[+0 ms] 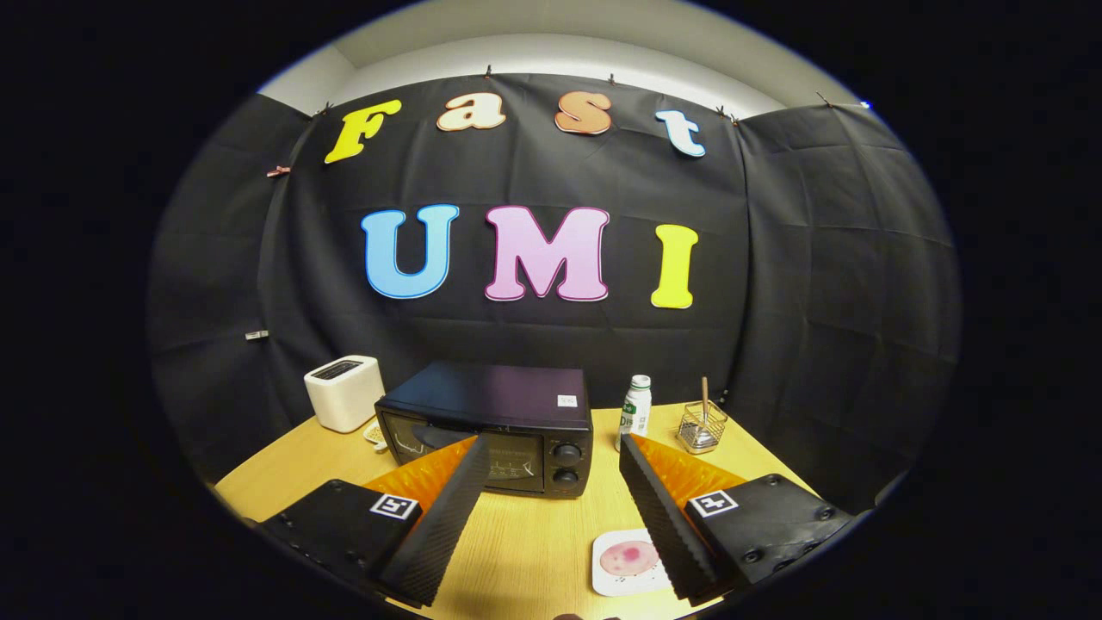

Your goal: Open the toaster oven, put the food inside, and close the toaster oven door.

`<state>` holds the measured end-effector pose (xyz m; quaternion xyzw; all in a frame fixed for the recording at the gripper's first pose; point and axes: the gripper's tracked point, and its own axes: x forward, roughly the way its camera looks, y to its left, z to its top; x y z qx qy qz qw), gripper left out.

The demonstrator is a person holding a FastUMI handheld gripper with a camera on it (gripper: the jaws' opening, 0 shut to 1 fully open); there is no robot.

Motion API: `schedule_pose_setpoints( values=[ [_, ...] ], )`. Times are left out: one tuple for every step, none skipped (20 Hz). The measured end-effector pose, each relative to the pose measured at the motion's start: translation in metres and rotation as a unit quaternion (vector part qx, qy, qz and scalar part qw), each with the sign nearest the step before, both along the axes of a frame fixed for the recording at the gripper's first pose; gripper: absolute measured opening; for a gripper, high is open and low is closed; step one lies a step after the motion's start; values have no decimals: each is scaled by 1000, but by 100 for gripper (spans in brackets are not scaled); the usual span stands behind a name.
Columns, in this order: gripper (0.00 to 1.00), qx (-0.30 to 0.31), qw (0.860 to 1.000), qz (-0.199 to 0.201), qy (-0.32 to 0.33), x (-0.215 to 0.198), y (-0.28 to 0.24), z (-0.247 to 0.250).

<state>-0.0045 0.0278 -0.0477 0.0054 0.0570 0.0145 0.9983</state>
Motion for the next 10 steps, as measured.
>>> schedule_pose_setpoints(
  values=[
    [98, 1, 1000, 1, 0, 3, 2, 1],
    [98, 5, 1000, 2, 0, 6, 6, 2],
    [98, 9, 1000, 4, 1, 9, 10, 3],
    [98, 10, 1000, 5, 1, 14, 14, 4],
    [98, 8, 1000, 5, -1, 18, 17, 4],
    [98, 5, 1000, 5, -4, 23, 21, 6],
    [98, 2, 1000, 6, -5, 27, 24, 6],
    [98, 1, 1000, 7, -5, 31, 29, 6],
    [98, -1, 1000, 9, -4, 37, 34, 5],
    [98, -1, 1000, 10, -2, 42, 38, 3]
  ],
)
